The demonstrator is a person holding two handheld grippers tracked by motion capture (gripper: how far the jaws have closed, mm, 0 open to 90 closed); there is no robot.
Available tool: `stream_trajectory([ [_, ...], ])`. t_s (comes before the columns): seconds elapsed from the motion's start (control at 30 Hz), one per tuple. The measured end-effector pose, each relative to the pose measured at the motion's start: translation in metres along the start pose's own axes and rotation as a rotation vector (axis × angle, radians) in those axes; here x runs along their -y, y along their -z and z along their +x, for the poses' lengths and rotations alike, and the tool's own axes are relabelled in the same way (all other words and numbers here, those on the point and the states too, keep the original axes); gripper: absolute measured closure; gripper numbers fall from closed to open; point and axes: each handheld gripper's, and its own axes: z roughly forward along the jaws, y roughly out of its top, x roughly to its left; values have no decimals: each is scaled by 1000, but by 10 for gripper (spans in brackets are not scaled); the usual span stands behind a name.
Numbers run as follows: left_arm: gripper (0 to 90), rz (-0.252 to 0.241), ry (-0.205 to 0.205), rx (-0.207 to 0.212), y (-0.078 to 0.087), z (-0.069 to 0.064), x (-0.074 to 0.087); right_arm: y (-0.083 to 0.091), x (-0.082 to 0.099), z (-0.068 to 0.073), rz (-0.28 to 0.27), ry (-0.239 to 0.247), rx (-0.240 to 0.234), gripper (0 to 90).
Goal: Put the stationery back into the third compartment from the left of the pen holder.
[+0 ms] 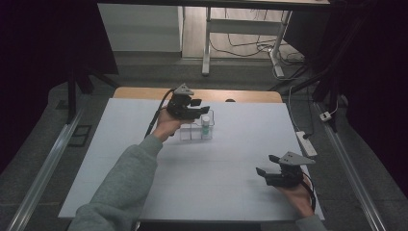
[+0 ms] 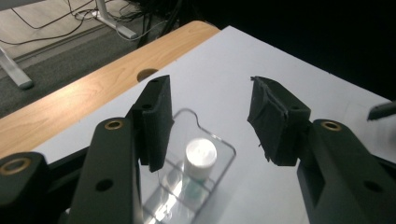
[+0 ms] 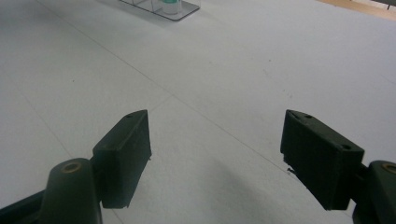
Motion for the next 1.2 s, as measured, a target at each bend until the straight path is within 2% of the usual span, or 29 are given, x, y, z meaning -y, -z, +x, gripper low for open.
stream_trajectory([
  [0.17, 466, 20, -15, 8, 15, -4, 11, 0, 0, 1, 0, 4, -1, 241],
  [0.4, 451, 3, -19, 0, 39, -9, 24, 1, 0, 1, 0, 5, -1, 241],
  [0.53, 447, -5, -22, -43, 51, -10, 36, 0, 0, 1, 2, 6, -6, 241],
  [0.67, 445, 5, -23, -68, 63, -10, 51, 0, 0, 2, 3, 6, -5, 241],
  [0.87, 442, -14, -3, -89, 83, -12, 74, 0, 0, 2, 7, 9, -4, 241],
  [1.2, 424, 8, 18, -155, 111, -13, 115, 0, 0, 2, 4, 8, -5, 241],
])
